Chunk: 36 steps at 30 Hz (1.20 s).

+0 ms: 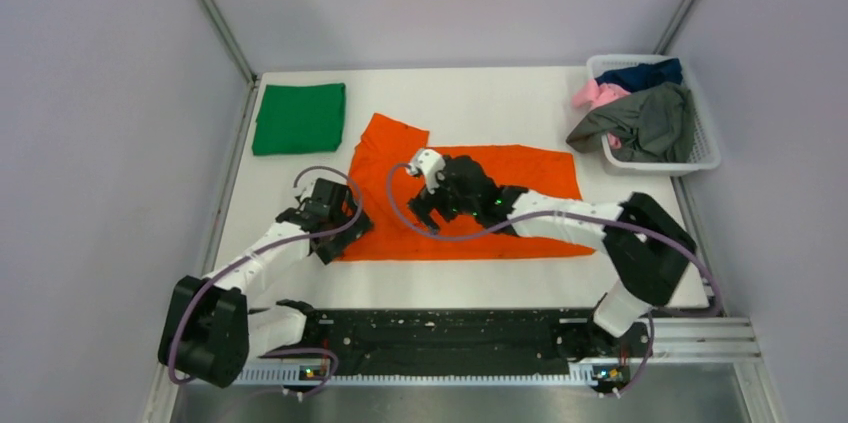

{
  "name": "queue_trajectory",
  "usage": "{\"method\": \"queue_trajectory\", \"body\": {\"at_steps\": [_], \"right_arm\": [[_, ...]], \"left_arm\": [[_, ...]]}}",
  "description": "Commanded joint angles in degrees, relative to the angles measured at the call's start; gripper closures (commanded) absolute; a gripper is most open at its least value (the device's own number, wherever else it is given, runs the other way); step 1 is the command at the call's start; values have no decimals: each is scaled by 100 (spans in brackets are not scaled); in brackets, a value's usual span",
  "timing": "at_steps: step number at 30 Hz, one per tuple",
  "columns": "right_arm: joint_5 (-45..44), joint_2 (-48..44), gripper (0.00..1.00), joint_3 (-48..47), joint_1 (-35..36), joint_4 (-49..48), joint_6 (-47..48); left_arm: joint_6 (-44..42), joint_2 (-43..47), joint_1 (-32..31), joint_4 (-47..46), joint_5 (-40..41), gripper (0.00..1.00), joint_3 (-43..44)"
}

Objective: Fold and stack the t-shirts
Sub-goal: Fold the flattened tshirt in 1/3 of the way

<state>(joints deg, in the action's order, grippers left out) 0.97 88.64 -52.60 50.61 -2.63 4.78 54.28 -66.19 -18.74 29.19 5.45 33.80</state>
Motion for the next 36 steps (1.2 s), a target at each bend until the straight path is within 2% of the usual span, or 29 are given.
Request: {"method": "queue_trajectory", "body": {"at_steps": [1,8,18,26,32,36], "right_arm": [[-51,997,1,-1020,450,-326,804],[32,2028,1,-1771,590,-332,516],[-1147,2745,1,-2184,605,-211,563],[-1841,2423,1,-2031,360,-511,-264],[-2483,2296,1,-2020,-392,-144,-1647],[-2479,2119,1,-1838,-731,3,-1867]], "left_arm": [[213,-148,272,-366,266,1,-428],[395,-44,310,-244,181,1,-755],[513,698,312,415,628,1,-891],[569,626,310,676,790,1,-859],[575,832,310,800,740,1,-892],[560,968,310,902,677,1,-889]]}}
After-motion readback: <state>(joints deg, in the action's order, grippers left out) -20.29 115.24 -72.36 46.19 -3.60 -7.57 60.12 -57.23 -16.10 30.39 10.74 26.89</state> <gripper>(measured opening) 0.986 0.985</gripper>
